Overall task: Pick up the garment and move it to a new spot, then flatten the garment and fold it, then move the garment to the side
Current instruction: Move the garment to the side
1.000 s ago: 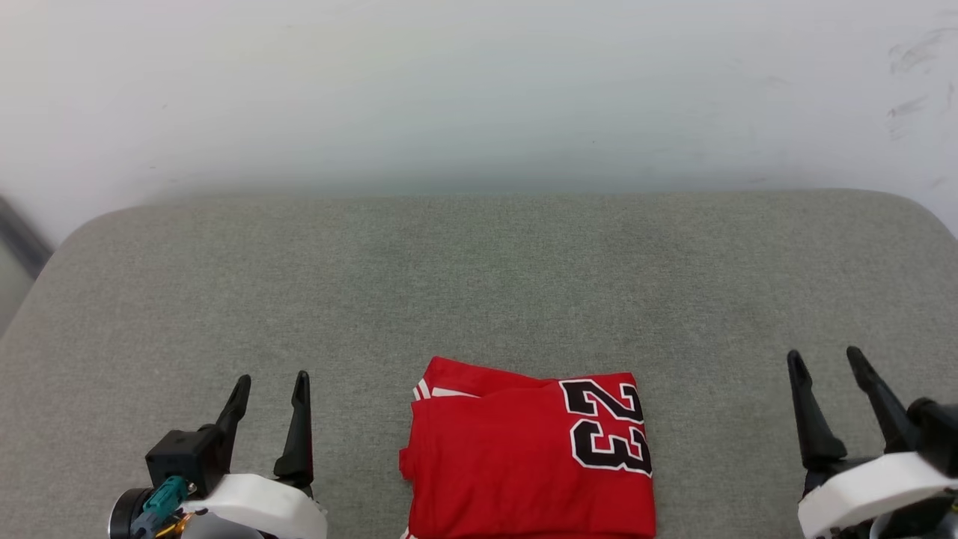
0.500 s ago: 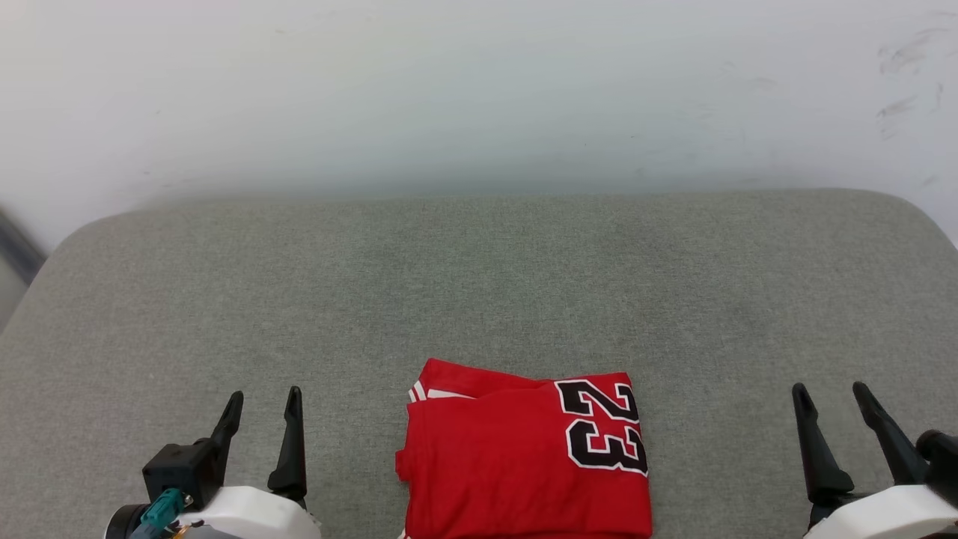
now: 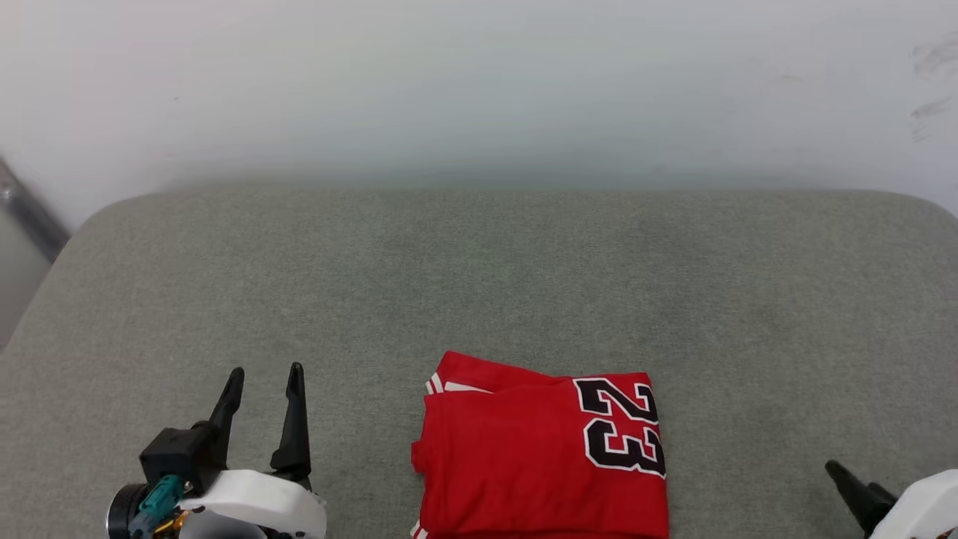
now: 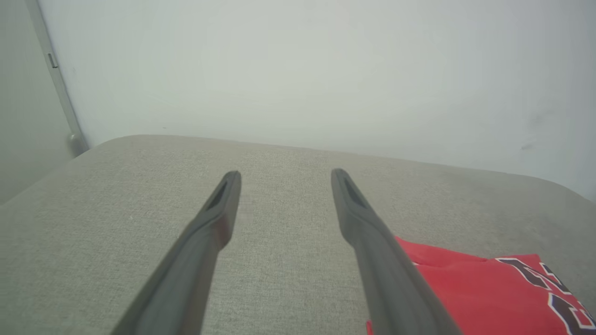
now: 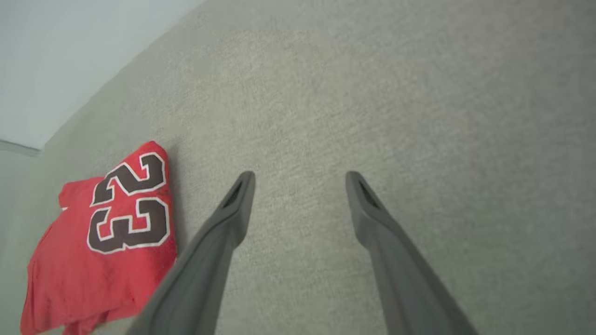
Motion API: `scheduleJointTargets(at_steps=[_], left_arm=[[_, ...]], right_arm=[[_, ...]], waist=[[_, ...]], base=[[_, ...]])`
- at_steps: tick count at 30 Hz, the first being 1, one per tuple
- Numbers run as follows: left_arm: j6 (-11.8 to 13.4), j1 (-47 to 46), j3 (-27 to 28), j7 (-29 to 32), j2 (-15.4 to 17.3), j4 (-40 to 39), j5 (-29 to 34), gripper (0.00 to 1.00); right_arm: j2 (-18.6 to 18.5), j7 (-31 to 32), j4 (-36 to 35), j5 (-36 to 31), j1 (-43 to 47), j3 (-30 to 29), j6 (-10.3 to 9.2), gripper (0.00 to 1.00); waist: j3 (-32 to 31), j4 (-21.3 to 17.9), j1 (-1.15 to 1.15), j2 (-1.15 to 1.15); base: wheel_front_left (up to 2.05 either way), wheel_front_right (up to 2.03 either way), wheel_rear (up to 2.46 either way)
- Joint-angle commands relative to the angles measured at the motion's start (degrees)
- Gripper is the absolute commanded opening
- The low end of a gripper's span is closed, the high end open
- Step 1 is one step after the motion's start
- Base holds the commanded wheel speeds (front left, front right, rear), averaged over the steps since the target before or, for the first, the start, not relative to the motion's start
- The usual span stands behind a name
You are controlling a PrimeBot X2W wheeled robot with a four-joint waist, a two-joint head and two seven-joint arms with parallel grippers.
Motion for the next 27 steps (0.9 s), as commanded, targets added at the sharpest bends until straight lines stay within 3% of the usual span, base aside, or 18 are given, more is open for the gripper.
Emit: scheduleJointTargets(at_steps=[1,5,11,16,17,18,19,27], left_arm=[[-0.79,-1.17,0.52,-0.20,-0.98,-0.88,1.11,1.00],[-2.36,-2.86,0.62,-0.20,-2.51,-1.48,2.70,1.00],[-3.88,-4.46,0.74,-0.20,-3.86,-0.76,3.49,1.00],[-4.96,-5.47,0.91,-0.20,-4.40,0.43,4.04,1.00],[-5.12,-5.54,0.91,-0.20,-4.48,0.70,4.04,1.00],[-5.34,-5.62,1.01,-0.20,-4.67,0.92,3.92,1.00],[-5.36,-5.63,1.16,-0.20,-4.74,1.12,3.95,1.00],[-5.84,-4.03,1.18,-0.21,-4.35,2.23,5.49,1.00]], right_arm=[[-0.18,9.89,4.72,3.54,-3.08,-1.51,-0.04,1.00],[1.43,21.51,10.59,11.63,-7.66,-1.66,-0.04,1.00],[1.76,22.16,17.49,21.70,-12.93,3.77,-0.04,1.00],[1.79,19.08,22.01,25.06,-14.29,9.88,-0.07,1.00],[1.79,18.61,22.76,25.17,-14.31,10.57,-0.08,0.78],[1.85,18.01,23.05,25.12,-14.41,11.49,-0.08,0.28],[1.88,17.42,23.17,25.25,-14.41,12.20,-0.08,0.00],[-2.17,11.90,18.93,23.94,-13.41,19.31,-0.05,0.00]], waist=[[1.16,2.40,0.00,0.00],[4.11,6.13,0.00,0.00],[7.01,8.48,0.00,0.00],[7.77,9.69,0.00,0.00],[7.74,9.85,0.00,0.00],[7.65,9.94,0.00,0.00],[7.53,10.00,0.00,0.00],[4.41,7.97,0.00,0.00]], base=[[0.00,0.00,0.00],[0.00,0.00,0.00],[0.00,0.00,0.00],[0.00,0.00,0.00],[0.00,0.00,0.00],[0.00,0.00,0.00],[0.00,0.00,0.00],[0.00,0.00,0.00]])
